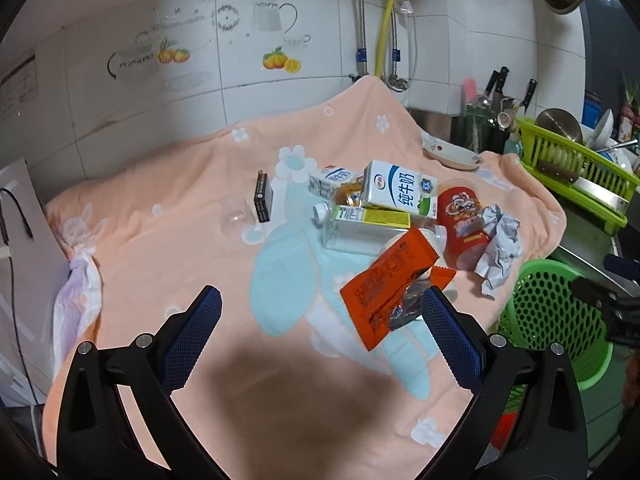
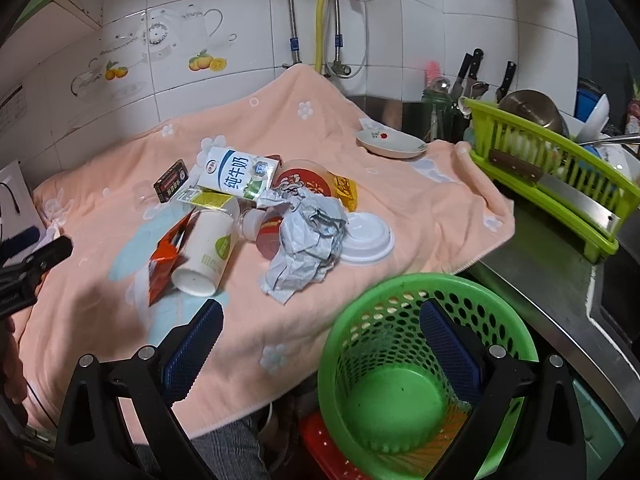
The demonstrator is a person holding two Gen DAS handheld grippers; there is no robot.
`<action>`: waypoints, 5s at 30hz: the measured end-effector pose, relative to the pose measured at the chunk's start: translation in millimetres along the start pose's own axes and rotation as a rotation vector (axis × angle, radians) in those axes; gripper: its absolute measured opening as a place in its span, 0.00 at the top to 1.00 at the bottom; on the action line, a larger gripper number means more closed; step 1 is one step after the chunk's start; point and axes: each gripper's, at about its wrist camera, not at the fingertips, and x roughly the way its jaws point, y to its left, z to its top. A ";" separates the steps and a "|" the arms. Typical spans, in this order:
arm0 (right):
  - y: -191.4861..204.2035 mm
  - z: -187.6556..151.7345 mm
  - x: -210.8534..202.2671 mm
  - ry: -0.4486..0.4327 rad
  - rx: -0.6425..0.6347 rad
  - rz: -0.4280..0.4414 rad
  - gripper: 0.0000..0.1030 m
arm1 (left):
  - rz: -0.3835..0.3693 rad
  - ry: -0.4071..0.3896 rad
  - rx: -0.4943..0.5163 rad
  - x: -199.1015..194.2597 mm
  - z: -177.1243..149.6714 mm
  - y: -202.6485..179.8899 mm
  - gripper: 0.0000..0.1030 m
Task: Collect trash
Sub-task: 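Grasp the orange snack bag with the left tool while the right tool grasps the crumpled tissue, then drop the crumpled tissue into the green basket with the right tool while the left tool lifts the bag, then carry the orange bag over the green basket and open the left tool, then grasp the white paper cup with the left tool while the right tool grasps the white lid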
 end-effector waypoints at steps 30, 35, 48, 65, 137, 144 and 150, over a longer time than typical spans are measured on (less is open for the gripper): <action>-11.9 36.6 125.1 0.146 0.038 0.157 0.46 | -0.218 0.190 0.288 98.4 -19.4 -41.6 0.05; -12.7 34.2 120.2 0.132 0.039 0.166 0.57 | -0.232 0.193 0.317 111.2 -16.9 -45.3 0.18; -14.0 24.7 74.4 0.053 0.037 0.171 0.62 | -0.309 0.213 0.303 107.3 -18.0 -40.2 0.80; -33.3 0.2 25.5 0.006 0.079 0.130 0.63 | -0.327 0.190 0.222 80.0 -8.7 -24.8 0.81; -91.8 -30.8 0.8 0.009 0.083 0.035 0.32 | -0.423 0.161 0.240 57.8 30.3 -111.6 0.30; -82.3 -0.1 43.1 0.034 0.006 0.090 0.28 | -0.353 0.160 0.176 68.1 39.2 -73.2 0.26; -74.0 20.4 85.2 0.072 -0.067 0.118 0.25 | -0.317 0.164 0.137 75.5 39.4 -53.4 0.22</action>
